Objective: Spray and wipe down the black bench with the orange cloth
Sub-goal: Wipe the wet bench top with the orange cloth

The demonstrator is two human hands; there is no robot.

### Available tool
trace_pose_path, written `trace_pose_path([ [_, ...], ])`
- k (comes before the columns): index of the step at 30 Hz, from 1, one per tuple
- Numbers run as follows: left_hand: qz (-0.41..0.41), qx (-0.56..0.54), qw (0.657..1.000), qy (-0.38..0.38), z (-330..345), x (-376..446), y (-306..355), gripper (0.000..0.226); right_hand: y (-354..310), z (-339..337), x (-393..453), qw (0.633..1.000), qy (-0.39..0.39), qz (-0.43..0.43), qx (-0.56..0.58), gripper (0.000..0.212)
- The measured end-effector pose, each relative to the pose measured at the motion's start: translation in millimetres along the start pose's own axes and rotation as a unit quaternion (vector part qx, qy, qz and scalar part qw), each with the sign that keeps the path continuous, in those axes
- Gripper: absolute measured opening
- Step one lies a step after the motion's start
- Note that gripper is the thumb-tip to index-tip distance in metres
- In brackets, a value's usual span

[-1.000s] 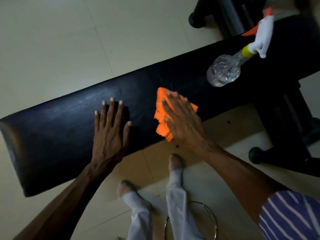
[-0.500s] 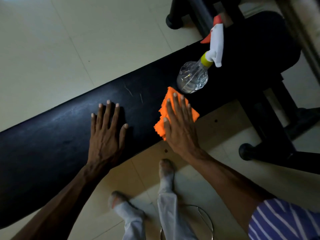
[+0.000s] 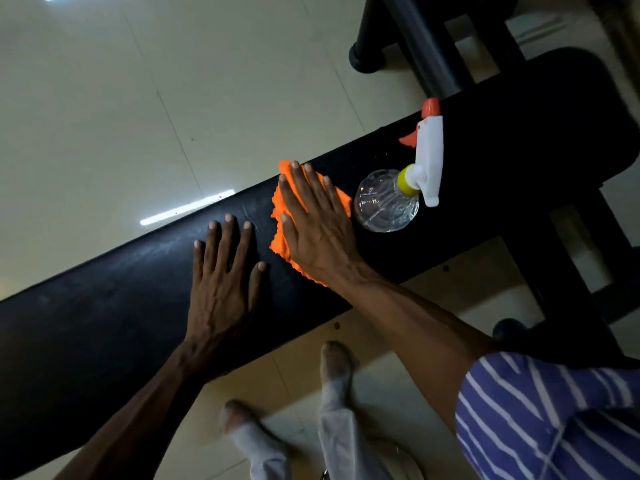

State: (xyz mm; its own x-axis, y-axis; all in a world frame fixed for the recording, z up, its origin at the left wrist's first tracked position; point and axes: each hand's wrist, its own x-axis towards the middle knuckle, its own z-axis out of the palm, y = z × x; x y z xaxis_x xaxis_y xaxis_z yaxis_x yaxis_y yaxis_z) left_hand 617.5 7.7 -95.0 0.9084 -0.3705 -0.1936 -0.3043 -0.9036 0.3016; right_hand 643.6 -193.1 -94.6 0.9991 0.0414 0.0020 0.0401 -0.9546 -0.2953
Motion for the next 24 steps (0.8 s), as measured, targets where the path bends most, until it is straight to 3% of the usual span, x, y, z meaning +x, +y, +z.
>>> trace_pose_path([
  [5, -0.011, 0.003, 1.0, 0.005, 3.0, 1.1, -1.7, 0.064, -20.7, 5.0, 28.2, 0.995, 0.027, 0.097, 0.02, 0.058],
  [6, -0.022, -0.005, 1.0, 0.008, 3.3, 1.0, -3.0, 0.064, -23.6, 7.4, 22.0, 0.996, 0.027, 0.078, 0.022, 0.057],
  [9, -0.051, -0.019, 0.998, 0.011, -0.2, -1.3, -11.0, 0.064, -11.5, 10.2, -19.5, 0.995, -0.023, -0.099, -0.005, 0.055],
  [11, -0.056, -0.02, 0.998, 0.008, -3.5, -2.8, -17.0, 0.064, 11.7, 6.1, -34.5, 0.986, -0.043, -0.157, -0.037, 0.057],
  [13, -0.045, -0.017, 0.999, 0.003, -6.3, -4.7, -21.5, 0.064, 20.6, 2.9, -38.1, 0.997, -0.015, -0.074, -0.032, 0.058],
  [15, -0.034, -0.015, 0.999, 0.001, -8.2, -5.4, -25.3, 0.064, -2.7, 4.7, -44.7, 0.999, 0.016, 0.048, 0.0, 0.059],
  [16, -0.031, -0.017, 0.999, 0.0, -8.7, -5.6, -27.6, 0.064, -20.4, 8.9, -51.4, 0.997, 0.02, 0.069, 0.016, 0.06],
  [19, -0.03, -0.024, 0.999, 0.002, -10.8, -8.1, -33.8, 0.064, -49.1, 23.8, -89.2, 0.998, -0.024, -0.05, 0.022, 0.063],
  [21, -0.021, -0.023, 1.0, 0.0, -12.1, -9.9, -38.0, 0.063, -32.0, 20.6, -98.6, 0.989, -0.052, -0.138, -0.011, 0.063],
  [24, -0.013, -0.02, 1.0, -0.001, -15.1, -13.5, -45.8, 0.063, -10.1, 15.7, -87.0, 0.991, -0.045, -0.121, -0.02, 0.061],
])
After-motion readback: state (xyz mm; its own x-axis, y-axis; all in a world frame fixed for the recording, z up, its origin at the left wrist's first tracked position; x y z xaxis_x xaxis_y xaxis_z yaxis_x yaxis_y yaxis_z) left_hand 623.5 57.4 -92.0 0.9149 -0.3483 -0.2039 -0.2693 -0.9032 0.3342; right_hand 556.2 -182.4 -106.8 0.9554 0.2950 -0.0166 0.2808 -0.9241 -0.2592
